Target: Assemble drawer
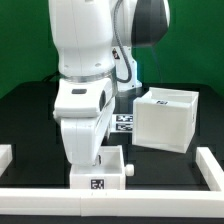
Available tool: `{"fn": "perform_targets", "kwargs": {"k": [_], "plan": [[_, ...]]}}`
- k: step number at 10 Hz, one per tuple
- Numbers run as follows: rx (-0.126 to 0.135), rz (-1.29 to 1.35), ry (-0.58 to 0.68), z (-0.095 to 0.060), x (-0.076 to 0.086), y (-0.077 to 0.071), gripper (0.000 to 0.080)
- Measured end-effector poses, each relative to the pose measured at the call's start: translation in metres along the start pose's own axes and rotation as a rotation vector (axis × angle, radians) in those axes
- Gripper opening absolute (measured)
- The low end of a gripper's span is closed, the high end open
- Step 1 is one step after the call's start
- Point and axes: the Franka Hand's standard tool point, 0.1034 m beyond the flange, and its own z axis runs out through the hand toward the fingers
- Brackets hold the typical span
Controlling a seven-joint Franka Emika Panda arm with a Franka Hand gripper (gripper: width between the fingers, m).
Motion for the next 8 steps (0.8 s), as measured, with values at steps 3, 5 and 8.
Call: {"fn": "perform_targets", "kwargs": {"k": [3, 5, 8], "plan": [[0.001, 0.000, 0.000, 0.000, 0.000, 0.000, 0.0075], [-0.011, -0.063, -0.006, -0.004, -0.024, 0.003, 0.0050], [-0.031, -0.125, -0.004, -0.008, -0.092, 0.014, 0.0048]]}}
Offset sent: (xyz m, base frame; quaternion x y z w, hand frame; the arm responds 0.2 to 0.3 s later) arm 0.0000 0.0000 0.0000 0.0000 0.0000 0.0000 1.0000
